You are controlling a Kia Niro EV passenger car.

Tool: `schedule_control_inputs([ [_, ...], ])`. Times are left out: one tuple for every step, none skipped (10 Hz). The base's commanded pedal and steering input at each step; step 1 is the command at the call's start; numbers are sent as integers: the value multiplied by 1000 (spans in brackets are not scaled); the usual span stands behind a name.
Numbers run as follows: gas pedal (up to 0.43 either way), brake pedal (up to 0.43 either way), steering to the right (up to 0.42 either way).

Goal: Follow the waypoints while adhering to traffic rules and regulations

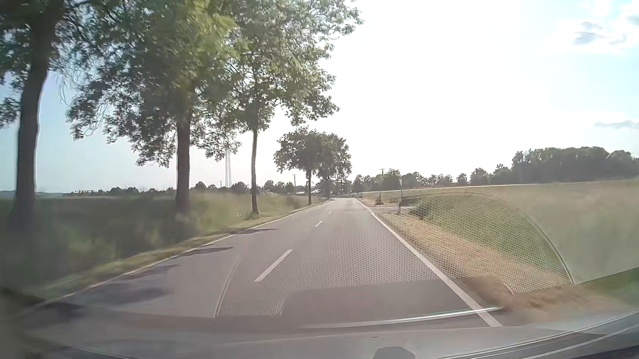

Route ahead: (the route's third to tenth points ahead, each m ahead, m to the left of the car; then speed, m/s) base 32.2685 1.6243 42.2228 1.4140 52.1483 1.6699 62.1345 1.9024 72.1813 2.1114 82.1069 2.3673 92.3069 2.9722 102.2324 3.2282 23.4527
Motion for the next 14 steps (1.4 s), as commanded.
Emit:
schedule_control_inputs([
  [39,6,5],
  [39,6,5],
  [39,6,5],
  [20,6,7],
  [8,6,9],
  [0,6,9],
  [0,6,7],
  [0,6,5],
  [0,6,3],
  [0,6,3],
  [0,6,3],
  [0,6,2],
  [0,6,2],
  [0,6,2],
])
